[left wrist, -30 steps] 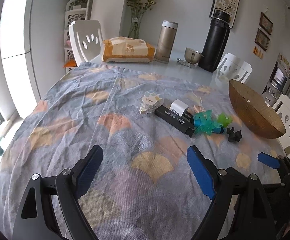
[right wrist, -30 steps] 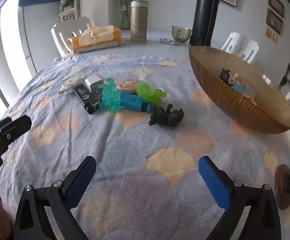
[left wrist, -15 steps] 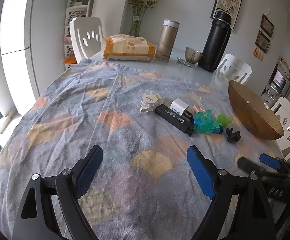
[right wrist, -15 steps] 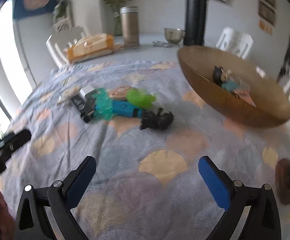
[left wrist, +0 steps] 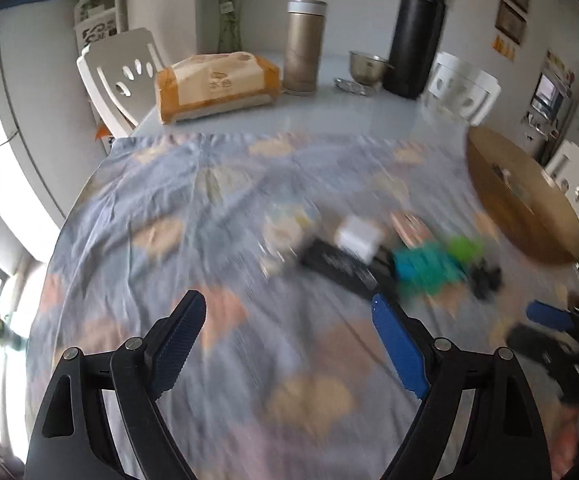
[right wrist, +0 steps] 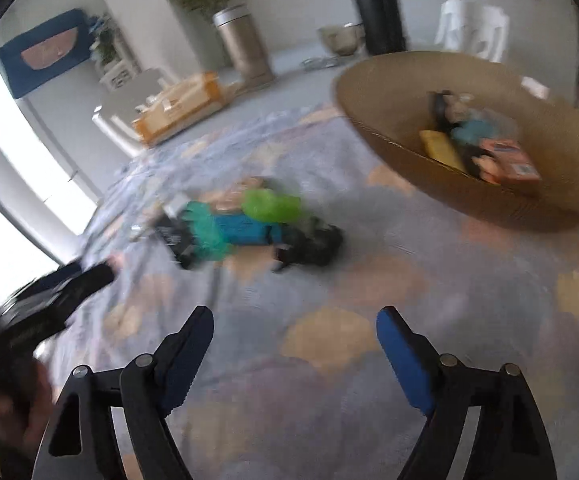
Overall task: Organize rigid objects
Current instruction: 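Grasp the clear tape dispenser with the left tool while the right tool grasps the green translucent toy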
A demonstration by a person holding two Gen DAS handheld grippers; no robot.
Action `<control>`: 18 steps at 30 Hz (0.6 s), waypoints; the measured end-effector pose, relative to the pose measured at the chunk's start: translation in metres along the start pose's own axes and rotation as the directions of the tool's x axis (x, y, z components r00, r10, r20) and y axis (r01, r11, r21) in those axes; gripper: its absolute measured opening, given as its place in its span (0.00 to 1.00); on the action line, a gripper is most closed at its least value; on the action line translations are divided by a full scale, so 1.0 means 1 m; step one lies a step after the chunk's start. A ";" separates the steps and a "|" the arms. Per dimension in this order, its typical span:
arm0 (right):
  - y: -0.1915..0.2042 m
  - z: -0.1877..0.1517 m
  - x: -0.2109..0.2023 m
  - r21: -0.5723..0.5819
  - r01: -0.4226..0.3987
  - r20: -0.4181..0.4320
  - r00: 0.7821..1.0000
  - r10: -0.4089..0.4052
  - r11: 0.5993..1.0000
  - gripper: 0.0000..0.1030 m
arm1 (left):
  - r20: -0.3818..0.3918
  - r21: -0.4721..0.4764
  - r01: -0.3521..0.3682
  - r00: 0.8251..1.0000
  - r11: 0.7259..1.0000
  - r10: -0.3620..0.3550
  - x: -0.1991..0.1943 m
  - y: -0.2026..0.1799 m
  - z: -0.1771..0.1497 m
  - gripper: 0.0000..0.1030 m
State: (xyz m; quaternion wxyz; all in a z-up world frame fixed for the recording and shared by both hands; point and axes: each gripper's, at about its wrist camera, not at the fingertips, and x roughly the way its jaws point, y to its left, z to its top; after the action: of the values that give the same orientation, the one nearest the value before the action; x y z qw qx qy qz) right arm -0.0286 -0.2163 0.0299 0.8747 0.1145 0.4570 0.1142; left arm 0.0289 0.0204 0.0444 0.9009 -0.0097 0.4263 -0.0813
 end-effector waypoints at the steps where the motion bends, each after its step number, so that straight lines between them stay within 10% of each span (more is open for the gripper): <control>1: 0.006 0.004 0.000 -0.025 -0.004 0.000 1.000 0.004 1.000 0.80 | -0.009 0.010 0.014 1.000 1.000 -0.013 0.005 0.003 0.005 0.71; 11: 0.056 0.032 0.057 -0.145 -0.004 -0.025 1.000 0.000 0.989 0.60 | -0.090 0.064 0.101 0.991 0.993 -0.096 0.063 0.007 0.030 0.60; 16: 0.056 0.033 0.066 -0.159 0.007 -0.001 1.000 -0.007 0.987 0.22 | -0.059 0.044 0.140 0.989 0.989 -0.137 0.064 0.008 0.032 0.33; 18: 0.055 0.032 0.064 -0.160 0.009 0.007 1.000 -0.008 0.987 0.20 | -0.051 0.043 0.136 0.990 0.990 -0.134 0.061 0.009 0.031 0.31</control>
State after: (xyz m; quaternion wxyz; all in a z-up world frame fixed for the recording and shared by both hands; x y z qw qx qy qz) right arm 0.0280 -0.1477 0.0146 0.8829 0.0422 0.4441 0.1466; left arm 0.0919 0.0184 0.0166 0.8827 -0.0157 0.4442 -0.1523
